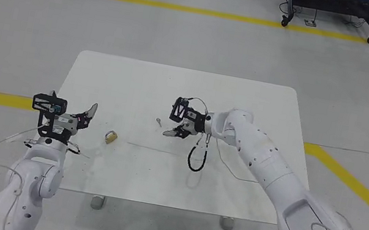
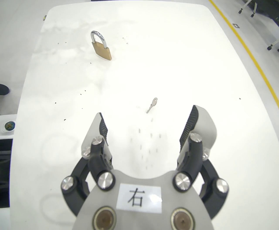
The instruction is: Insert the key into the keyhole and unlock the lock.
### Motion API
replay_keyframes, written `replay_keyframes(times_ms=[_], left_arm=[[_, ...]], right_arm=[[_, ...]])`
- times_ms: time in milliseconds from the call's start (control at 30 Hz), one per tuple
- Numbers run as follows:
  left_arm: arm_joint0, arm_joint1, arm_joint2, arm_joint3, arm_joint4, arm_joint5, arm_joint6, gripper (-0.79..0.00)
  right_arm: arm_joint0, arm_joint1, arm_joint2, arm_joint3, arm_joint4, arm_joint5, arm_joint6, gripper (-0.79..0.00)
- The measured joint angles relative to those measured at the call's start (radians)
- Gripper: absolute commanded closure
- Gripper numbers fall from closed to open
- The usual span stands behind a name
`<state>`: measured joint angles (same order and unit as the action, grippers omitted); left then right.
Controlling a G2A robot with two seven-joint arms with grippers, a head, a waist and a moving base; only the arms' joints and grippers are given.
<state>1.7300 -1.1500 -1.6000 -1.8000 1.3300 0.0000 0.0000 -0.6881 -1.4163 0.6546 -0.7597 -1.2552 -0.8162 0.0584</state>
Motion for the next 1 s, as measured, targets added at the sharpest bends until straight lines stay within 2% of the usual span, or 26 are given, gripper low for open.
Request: replay_keyframes(times_ms=[167,267,333,367,400,467,533,567,633,700,833,900,1000], left_arm=[[0.0,0.0,0.0,0.0,0.0,0.0,0.0,-0.785],[0.0,0.0,0.0,0.0,0.0,0.0,0.0,-0.785],[0.0,0.0,0.0,0.0,0.0,0.0,0.0,-0.785],[0.0,0.0,0.0,0.0,0.0,0.0,0.0,-0.785],[0.0,0.0,0.0,0.0,0.0,0.0,0.0,-0.785],[0.0,0.0,0.0,0.0,0.0,0.0,0.0,-0.785],[0.0,0.0,0.0,0.0,0.0,0.0,0.0,-0.785],[0.0,0.0,0.0,0.0,0.0,0.0,0.0,-0.785],[0.0,0.0,0.0,0.0,0.0,0.0,0.0,-0.785],[0.0,0.0,0.0,0.0,0.0,0.0,0.0,-0.785],[0.0,0.0,0.0,0.0,0.0,0.0,0.0,-0.785],[0.0,0.0,0.0,0.0,0.0,0.0,0.0,-0.785],[0.0,0.0,0.0,0.0,0.0,0.0,0.0,-0.785]], right_arm=[[0.063,-0.065,-0.065,0.113,0.027,-0.013,0.005,-0.643],[0.084,-0.101,-0.101,0.153,0.03,-0.014,0.022,-0.603],[0.095,-0.123,-0.117,0.186,0.041,-0.007,0.049,-0.508],[0.102,-0.139,-0.124,0.207,0.059,-0.003,0.072,-0.397],[0.107,-0.151,-0.128,0.223,0.076,-0.006,0.088,-0.372],[0.126,-0.177,-0.136,0.265,0.096,0.014,0.143,-0.376],[0.138,-0.194,-0.132,0.29,0.121,0.076,0.18,-0.388],[0.147,-0.201,-0.128,0.307,0.147,0.098,0.176,-0.416],[0.163,-0.209,-0.131,0.334,0.153,0.069,0.176,-0.459],[0.171,-0.226,-0.146,0.337,0.144,0.018,0.211,-0.548],[0.182,-0.257,-0.161,0.351,0.143,0.053,0.255,-0.526],[0.192,-0.269,-0.163,0.37,0.149,0.057,0.257,-0.468],[0.203,-0.285,-0.17,0.39,0.146,0.052,0.268,-0.428]])
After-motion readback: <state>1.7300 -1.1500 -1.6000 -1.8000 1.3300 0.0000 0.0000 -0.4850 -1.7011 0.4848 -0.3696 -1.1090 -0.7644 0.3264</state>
